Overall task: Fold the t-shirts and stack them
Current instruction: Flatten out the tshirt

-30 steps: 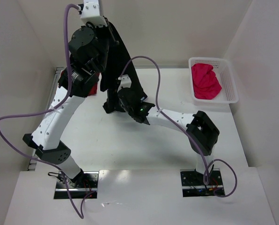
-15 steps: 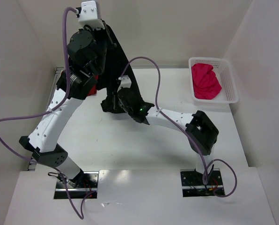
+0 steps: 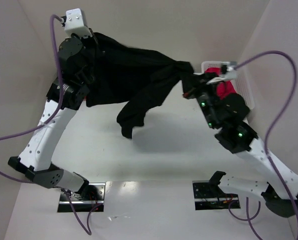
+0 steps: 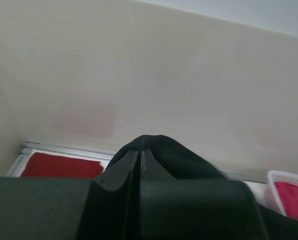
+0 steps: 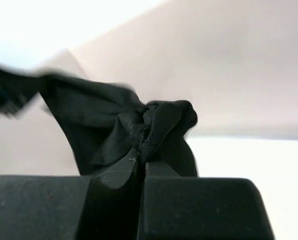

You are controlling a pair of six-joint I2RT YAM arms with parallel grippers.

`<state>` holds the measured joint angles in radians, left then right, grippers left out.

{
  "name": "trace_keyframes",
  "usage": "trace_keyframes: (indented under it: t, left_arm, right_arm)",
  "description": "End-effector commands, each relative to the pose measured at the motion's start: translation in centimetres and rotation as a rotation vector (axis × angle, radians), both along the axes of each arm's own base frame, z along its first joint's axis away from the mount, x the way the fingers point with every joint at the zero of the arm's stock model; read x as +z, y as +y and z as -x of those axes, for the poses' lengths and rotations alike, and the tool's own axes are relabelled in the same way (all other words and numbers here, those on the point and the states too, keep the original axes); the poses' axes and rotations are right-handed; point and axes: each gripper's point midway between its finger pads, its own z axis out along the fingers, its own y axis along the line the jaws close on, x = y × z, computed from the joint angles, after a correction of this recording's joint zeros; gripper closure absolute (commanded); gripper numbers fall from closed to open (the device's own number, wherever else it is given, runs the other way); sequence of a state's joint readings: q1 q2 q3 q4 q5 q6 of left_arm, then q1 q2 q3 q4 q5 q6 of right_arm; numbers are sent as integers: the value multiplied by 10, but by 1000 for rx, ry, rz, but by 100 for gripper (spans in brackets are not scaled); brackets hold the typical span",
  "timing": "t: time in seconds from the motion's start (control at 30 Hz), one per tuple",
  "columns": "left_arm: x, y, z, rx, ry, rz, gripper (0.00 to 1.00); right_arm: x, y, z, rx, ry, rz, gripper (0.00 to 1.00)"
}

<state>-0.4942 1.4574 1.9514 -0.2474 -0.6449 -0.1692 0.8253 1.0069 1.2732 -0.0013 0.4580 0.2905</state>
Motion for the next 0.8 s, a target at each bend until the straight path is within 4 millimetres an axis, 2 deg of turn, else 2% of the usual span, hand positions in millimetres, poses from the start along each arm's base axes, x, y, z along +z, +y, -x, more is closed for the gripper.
trace_keyframes:
  t: [0.0, 0.03, 0.07, 0.13, 0.17, 0.2, 0.23, 0.3, 0.33, 0.43, 0.5, 0.53, 0.57, 0.6, 0.67, 0.7, 0.73, 0.77]
  left_arm:
    - [36, 0, 36, -111, -108, 98, 100]
    - [43, 2, 49, -136, -122, 123, 100]
    - [36, 1, 51, -151, -105, 121, 100]
    - [34, 2, 63, -176, -104, 115, 100]
    - [40, 8, 79, -189, -123, 136, 100]
    - [31, 9, 81, -188, -104, 127, 100]
    - [29, 16, 94, -191, -100, 139, 100]
    - [18, 24, 102, -167, -74, 158, 100]
    - [6, 28, 110, -167, -49, 158, 100]
    - [-14, 37, 128, -163, -4, 197, 100]
    - [-28, 43, 132, -134, 34, 210, 100]
    - [-37, 46, 134, -120, 62, 217, 100]
    - [-38, 50, 139, -108, 61, 232, 100]
    - [-48, 50, 136, -94, 88, 228, 100]
    - [-77, 48, 123, -53, 148, 221, 100]
    - [-89, 49, 114, -23, 166, 211, 100]
    - [-113, 41, 97, -2, 230, 187, 100]
    - [-137, 36, 85, 16, 282, 169, 100]
  right_arm:
    - [16, -29, 10, -75, -16, 58, 100]
    - [22, -29, 13, -62, -24, 55, 100]
    - [35, -37, 19, -66, -49, 44, 100]
    - [40, -40, 21, -72, -60, 60, 100]
    - [43, -50, 22, -107, -55, 49, 100]
    - [42, -54, 21, -132, -58, 72, 100]
    - [44, -61, 22, -156, -62, 73, 100]
    - [37, -70, 19, -209, -32, 82, 100]
    - [34, -72, 19, -219, -23, 89, 100]
    - [27, -74, 18, -229, 19, 74, 100]
    - [17, -75, 20, -223, 60, 96, 100]
    - [11, -72, 17, -223, 76, 117, 100]
    - [4, -71, 15, -234, 92, 118, 100]
    - [-6, -69, 9, -252, 109, 134, 100]
    - [-39, -61, -14, -293, 149, 212, 100]
    - [-47, -64, -29, -317, 155, 218, 100]
    - [-81, -44, -49, -271, 206, 279, 100]
    - [-98, -40, -62, -260, 228, 302, 100]
